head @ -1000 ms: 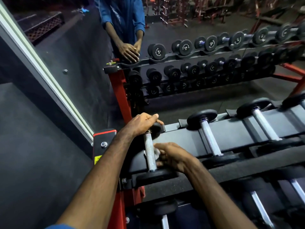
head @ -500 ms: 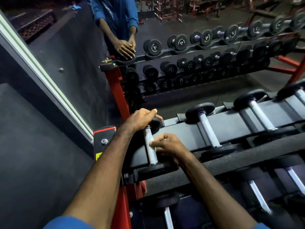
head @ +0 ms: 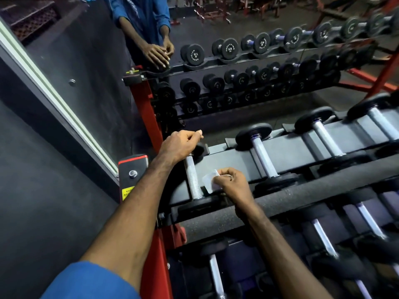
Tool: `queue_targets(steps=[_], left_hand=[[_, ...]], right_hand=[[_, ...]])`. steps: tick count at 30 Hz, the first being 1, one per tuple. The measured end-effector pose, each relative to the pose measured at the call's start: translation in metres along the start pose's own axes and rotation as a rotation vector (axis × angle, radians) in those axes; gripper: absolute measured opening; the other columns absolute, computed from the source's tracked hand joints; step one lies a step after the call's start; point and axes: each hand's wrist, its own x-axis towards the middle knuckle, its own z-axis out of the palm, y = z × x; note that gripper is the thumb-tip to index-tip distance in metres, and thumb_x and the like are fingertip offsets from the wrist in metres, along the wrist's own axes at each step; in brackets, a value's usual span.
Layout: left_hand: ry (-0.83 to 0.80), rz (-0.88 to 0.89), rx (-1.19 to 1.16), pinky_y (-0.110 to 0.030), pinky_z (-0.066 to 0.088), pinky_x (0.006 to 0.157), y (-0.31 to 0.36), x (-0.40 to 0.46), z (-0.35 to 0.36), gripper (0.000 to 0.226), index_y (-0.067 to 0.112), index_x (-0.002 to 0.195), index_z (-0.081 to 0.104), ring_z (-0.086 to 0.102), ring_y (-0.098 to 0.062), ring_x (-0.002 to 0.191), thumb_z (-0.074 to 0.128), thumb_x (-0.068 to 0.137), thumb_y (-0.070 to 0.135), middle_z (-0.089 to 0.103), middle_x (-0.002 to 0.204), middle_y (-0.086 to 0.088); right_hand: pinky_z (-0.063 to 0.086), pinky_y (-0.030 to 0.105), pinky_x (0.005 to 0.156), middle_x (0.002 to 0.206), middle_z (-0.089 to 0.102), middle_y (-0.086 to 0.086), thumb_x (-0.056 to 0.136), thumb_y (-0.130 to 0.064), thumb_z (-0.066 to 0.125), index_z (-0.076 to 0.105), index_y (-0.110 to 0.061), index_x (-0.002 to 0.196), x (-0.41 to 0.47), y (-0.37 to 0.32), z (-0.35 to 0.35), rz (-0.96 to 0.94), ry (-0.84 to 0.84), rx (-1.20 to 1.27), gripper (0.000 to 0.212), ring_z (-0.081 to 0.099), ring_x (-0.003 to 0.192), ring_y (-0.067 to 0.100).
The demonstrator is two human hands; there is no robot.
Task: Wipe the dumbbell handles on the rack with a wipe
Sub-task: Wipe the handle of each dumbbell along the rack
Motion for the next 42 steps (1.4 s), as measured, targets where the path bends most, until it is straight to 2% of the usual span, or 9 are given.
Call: queue_targets(steps=[3, 9, 13, 15, 20, 25, 30, 37, 42], left_hand=[[0.199, 0.138, 0.097, -0.041, 0.055, 0.088, 0.011, -0.019, 0.007, 0.039, 0.035, 0.109, 0.079, 0.071, -0.031, 0.1, 0.049, 0.104, 0.059, 0.078, 0.101, -0.001], [0.322, 0.482, 0.125, -0.044, 0.035, 0.121, 0.051, -0.087, 0.055, 0.023, 0.021, 0.095, 0.081, 0.071, -0.018, 0.096, 0.062, 0.099, 0.032, 0.081, 0.099, 0.005], [0.301, 0.677, 0.023, -0.044, 0.053, 0.079, 0.071, -0.155, 0.092, 0.014, 0.019, 0.089, 0.078, 0.069, -0.024, 0.085, 0.069, 0.098, 0.024, 0.08, 0.097, 0.005], [0.213, 0.752, -0.03, -0.041, 0.056, 0.074, 0.066, -0.182, 0.119, 0.015, 0.017, 0.091, 0.079, 0.069, -0.025, 0.082, 0.069, 0.1, 0.023, 0.079, 0.097, 0.004], [-0.027, 0.536, -0.068, -0.039, 0.059, 0.073, 0.004, -0.215, 0.187, 0.02, 0.02, 0.096, 0.083, 0.071, -0.022, 0.087, 0.066, 0.101, 0.031, 0.08, 0.099, 0.007], [-0.166, 0.201, -0.023, -0.043, 0.056, 0.099, -0.083, -0.209, 0.241, 0.032, 0.02, 0.106, 0.084, 0.072, -0.024, 0.106, 0.063, 0.095, 0.042, 0.081, 0.111, 0.004], [-0.4, 0.007, -0.018, -0.023, 0.051, 0.104, -0.114, -0.187, 0.272, 0.047, 0.029, 0.115, 0.081, 0.07, -0.007, 0.114, 0.065, 0.09, 0.065, 0.078, 0.121, 0.01], [-0.51, 0.098, 0.074, -0.044, 0.055, 0.09, -0.112, -0.172, 0.303, 0.041, 0.034, 0.092, 0.062, 0.065, -0.02, 0.095, 0.045, 0.077, 0.068, 0.066, 0.103, 0.006], [-0.515, 0.12, 0.003, -0.044, 0.057, 0.092, -0.117, -0.174, 0.313, 0.04, 0.037, 0.108, 0.066, 0.069, -0.015, 0.102, 0.048, 0.084, 0.063, 0.071, 0.11, 0.015]], right_hand=[[0.041, 0.025, 0.052, 0.067, 0.066, 0.003, 0.086, 0.003, 0.064, 0.067, -0.004, 0.099, -0.015, 0.003, -0.012, -0.061, 0.075, 0.06, 0.016, 0.054, 0.06, 0.019], [0.056, 0.035, 0.067, 0.083, 0.072, 0.008, 0.094, -0.009, 0.075, 0.069, -0.01, 0.094, -0.054, 0.033, -0.053, -0.2, 0.227, 0.095, 0.006, 0.065, 0.073, 0.017], [0.054, 0.037, 0.073, 0.084, 0.075, 0.002, 0.091, -0.012, 0.078, 0.072, -0.014, 0.093, -0.084, 0.089, -0.088, -0.146, 0.259, 0.013, 0.007, 0.066, 0.077, 0.013], [0.052, 0.038, 0.073, 0.082, 0.073, 0.0, 0.092, -0.008, 0.077, 0.07, -0.014, 0.089, -0.1, 0.129, -0.099, -0.074, 0.244, -0.026, 0.009, 0.064, 0.077, 0.012], [0.049, 0.035, 0.072, 0.076, 0.071, -0.001, 0.089, -0.003, 0.078, 0.066, -0.019, 0.083, -0.123, 0.248, -0.1, 0.133, 0.175, -0.122, 0.02, 0.062, 0.07, 0.01], [0.057, 0.042, 0.07, 0.073, 0.072, -0.004, 0.079, -0.018, 0.081, 0.065, -0.02, 0.077, -0.107, 0.331, -0.078, 0.178, 0.163, -0.23, 0.017, 0.064, 0.067, 0.009], [0.052, 0.036, 0.066, 0.072, 0.07, -0.008, 0.082, -0.036, 0.08, 0.063, -0.021, 0.077, -0.07, 0.353, -0.056, 0.18, 0.179, -0.402, 0.023, 0.067, 0.071, 0.013], [0.048, 0.021, 0.06, 0.062, 0.069, -0.012, 0.084, -0.012, 0.074, 0.074, -0.015, 0.091, -0.065, 0.352, -0.053, 0.324, -0.154, -0.226, 0.008, 0.06, 0.056, 0.002], [0.05, 0.036, 0.068, 0.082, 0.077, 0.011, 0.089, -0.006, 0.069, 0.075, -0.011, 0.098, -0.061, 0.364, -0.061, 0.38, -0.155, -0.039, 0.012, 0.062, 0.068, 0.019]])
